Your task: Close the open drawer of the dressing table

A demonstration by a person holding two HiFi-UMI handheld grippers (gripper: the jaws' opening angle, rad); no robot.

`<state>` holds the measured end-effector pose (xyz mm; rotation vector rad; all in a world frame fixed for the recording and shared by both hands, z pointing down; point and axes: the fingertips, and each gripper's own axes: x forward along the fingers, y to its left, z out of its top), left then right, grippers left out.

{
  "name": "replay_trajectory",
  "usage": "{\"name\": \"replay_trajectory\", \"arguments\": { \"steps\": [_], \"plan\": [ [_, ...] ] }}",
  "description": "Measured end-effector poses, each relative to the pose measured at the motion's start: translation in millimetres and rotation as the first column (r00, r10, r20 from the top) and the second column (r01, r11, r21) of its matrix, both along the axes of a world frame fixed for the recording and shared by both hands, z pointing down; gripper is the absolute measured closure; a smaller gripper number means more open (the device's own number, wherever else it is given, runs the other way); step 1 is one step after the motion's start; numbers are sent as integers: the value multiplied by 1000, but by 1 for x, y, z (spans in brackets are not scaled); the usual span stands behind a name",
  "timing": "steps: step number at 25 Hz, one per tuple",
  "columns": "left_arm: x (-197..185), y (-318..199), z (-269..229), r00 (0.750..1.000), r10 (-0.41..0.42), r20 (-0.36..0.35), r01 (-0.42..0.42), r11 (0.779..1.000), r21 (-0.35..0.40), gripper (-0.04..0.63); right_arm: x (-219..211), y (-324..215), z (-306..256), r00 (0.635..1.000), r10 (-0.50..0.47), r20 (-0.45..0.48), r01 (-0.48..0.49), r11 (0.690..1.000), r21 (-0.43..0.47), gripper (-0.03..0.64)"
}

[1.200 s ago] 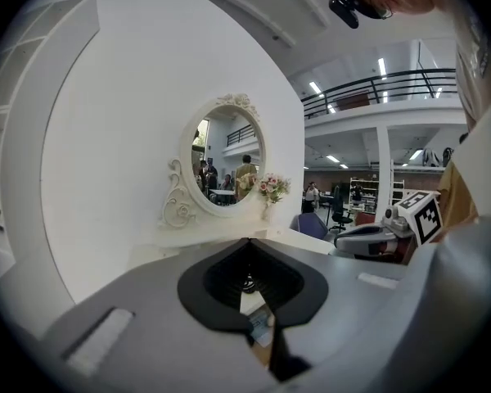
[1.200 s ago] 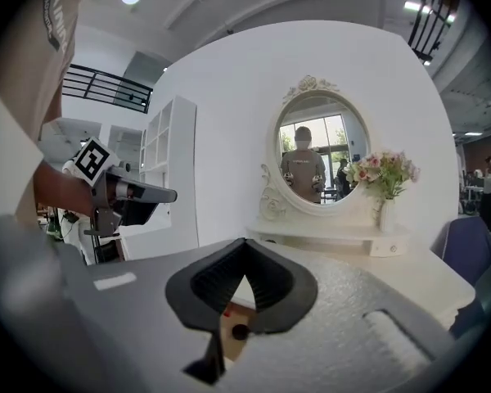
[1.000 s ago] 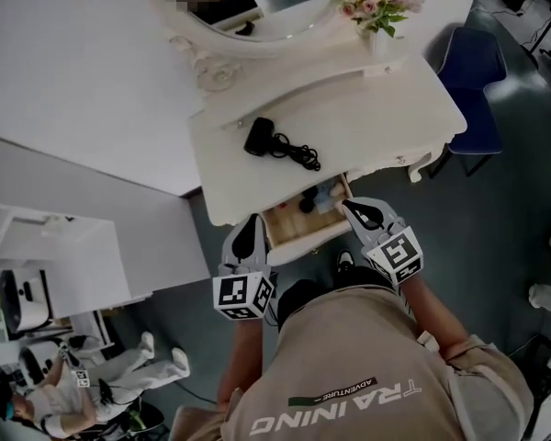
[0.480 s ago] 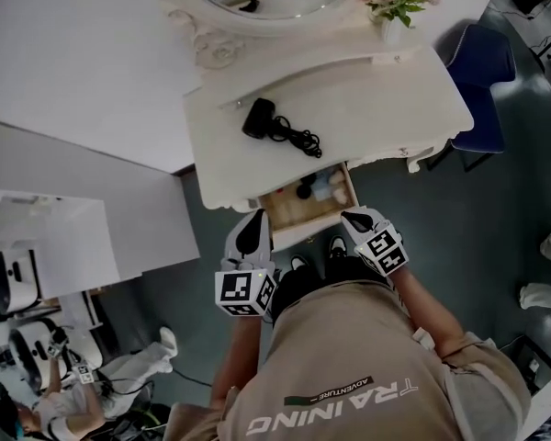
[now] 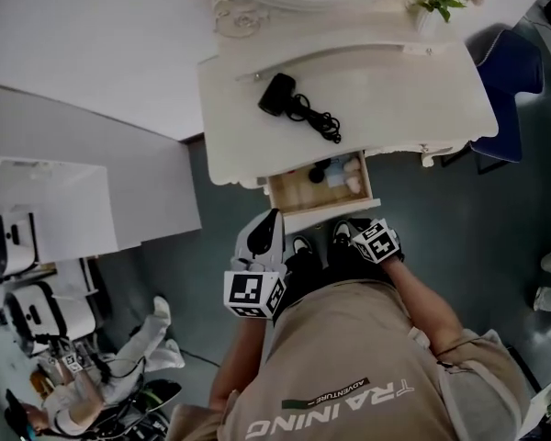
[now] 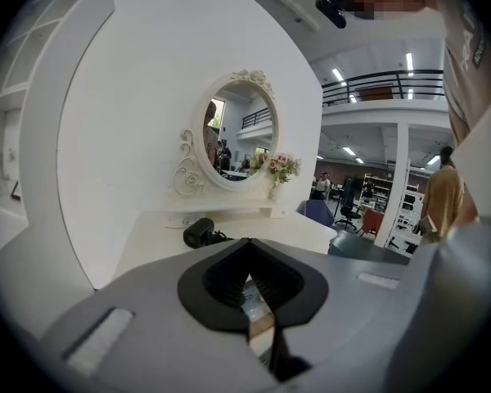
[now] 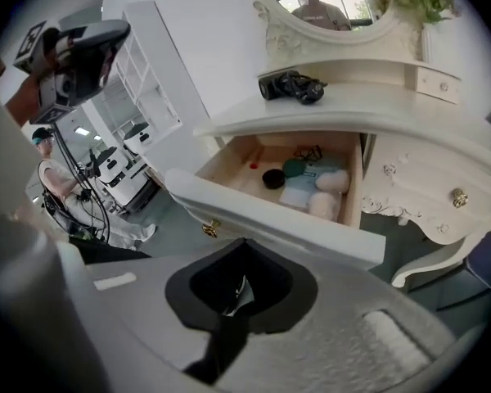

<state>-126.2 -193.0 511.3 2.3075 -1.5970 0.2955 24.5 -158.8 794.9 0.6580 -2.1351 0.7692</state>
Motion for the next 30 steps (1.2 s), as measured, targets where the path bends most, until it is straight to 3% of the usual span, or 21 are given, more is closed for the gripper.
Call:
{"name": "replay_trajectory", "arguments": {
  "steps": [4,19,30],
  "plan": [
    [-4,3,2,998,4,66,-4,1000,-11,577,-6,-10,13,1000,17,-16,-17,999,-34,614],
    [5,-25,12,999,17,39,-15,999,-45,577,-13,-31,20,999,42,-20,-43,996,-76,614],
    [-7,-51,7,998,-44,41,46,998,-43,577,-15,-68,18,1000,30,-9,-31,996,-83,614]
  ]
}}
